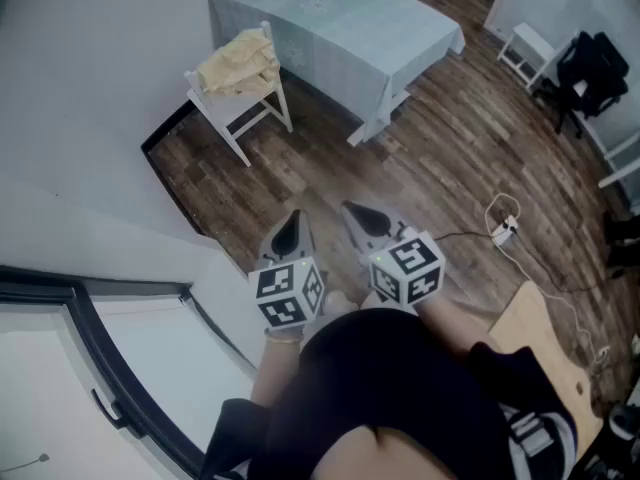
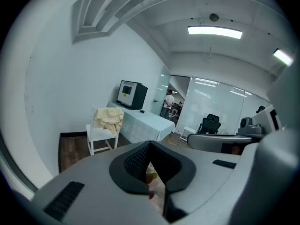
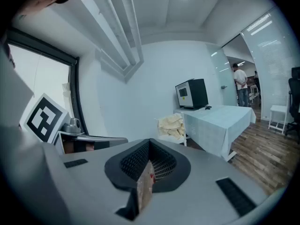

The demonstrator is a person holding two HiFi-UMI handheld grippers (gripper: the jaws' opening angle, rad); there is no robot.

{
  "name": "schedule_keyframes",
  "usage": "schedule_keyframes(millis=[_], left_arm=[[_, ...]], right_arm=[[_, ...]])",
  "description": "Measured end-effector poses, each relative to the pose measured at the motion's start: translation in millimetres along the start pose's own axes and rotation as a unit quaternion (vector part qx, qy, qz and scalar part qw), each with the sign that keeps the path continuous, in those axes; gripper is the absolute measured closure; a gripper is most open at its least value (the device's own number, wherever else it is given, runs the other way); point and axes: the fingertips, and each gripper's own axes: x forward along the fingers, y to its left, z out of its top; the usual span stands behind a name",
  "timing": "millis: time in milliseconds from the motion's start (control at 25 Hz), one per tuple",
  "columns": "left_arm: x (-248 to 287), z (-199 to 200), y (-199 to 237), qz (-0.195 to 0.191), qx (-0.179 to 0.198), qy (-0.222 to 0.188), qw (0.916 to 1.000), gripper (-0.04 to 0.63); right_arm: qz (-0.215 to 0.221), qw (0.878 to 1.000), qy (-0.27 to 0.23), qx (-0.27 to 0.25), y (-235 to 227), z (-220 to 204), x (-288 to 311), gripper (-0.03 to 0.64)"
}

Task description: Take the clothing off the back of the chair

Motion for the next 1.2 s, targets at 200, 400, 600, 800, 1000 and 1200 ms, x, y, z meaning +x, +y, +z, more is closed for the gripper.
schedule_keyframes(millis=[200,400,600,800,1000,1200], left_arm=[[-1.0,-2.4,2.9,0.001,-0.002,0.0,1.0,0.598],[1.0,-3.9,16.0,0.004,-0.004,0.005,1.0,0.599],[1.1,-1.5,26.0,0.003,0.0,0.007,1.0,0.598],[1.9,0.7,34.8,0.005,0.0,0.007,1.0,0.598],[3.1,1.6,44.1,0.013,0.0,0.006,0.9999,0.598],[5.2,4.9,49.3,0.021,-0.007,0.003,0.9997,0.599]], right_arm=[[0.0,1.0,0.003,-0.005,2.6,-2.1,1.2,0.606],[0.004,1.0,0.0,-0.012,9.5,-1.3,8.1,0.606],[0.015,1.0,-0.008,0.01,17.2,0.1,14.2,0.604],[0.016,1.0,-0.001,0.026,22.3,-1.9,21.8,0.604],[0.025,0.999,0.002,0.02,30.5,-2.1,27.4,0.604],[0.039,0.999,0.008,0.019,36.0,-2.1,33.4,0.604]])
